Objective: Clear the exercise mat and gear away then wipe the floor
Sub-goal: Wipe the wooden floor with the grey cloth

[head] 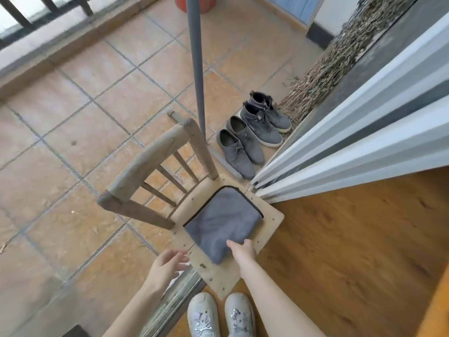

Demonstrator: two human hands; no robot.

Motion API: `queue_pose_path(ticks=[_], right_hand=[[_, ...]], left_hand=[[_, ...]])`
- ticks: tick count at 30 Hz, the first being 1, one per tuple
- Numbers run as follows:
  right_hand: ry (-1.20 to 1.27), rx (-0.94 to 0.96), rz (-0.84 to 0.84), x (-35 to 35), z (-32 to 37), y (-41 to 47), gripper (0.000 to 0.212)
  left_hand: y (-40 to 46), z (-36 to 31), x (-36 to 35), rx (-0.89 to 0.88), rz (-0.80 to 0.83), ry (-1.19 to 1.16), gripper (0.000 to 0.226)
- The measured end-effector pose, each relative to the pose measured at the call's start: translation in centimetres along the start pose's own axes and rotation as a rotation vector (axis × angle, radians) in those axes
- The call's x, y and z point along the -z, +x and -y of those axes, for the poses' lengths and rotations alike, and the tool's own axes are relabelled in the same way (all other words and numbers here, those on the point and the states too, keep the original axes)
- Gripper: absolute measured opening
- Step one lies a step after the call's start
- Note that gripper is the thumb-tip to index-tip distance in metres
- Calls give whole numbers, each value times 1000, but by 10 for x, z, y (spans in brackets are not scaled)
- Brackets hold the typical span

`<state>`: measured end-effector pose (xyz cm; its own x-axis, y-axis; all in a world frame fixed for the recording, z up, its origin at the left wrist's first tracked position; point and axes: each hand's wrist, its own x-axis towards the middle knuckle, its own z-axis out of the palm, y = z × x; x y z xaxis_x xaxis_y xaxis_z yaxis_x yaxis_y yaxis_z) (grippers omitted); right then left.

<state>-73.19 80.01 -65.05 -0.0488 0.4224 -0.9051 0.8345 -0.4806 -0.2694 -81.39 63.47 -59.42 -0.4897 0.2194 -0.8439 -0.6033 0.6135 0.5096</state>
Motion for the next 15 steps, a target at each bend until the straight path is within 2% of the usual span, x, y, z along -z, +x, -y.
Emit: queue_pose_path(ticks=[3,9,15], right_hand=[[-34,-17,-113,-13,-2,10,60],[20,-6,-234,-25,1,21,49],[156,138,-166,-17,6,-6,59]], left_hand=[[5,9,10,73,-27,-137,21],[13,11,30,84,-52,-169,21],[0,5,36,58,-60,-163,19]])
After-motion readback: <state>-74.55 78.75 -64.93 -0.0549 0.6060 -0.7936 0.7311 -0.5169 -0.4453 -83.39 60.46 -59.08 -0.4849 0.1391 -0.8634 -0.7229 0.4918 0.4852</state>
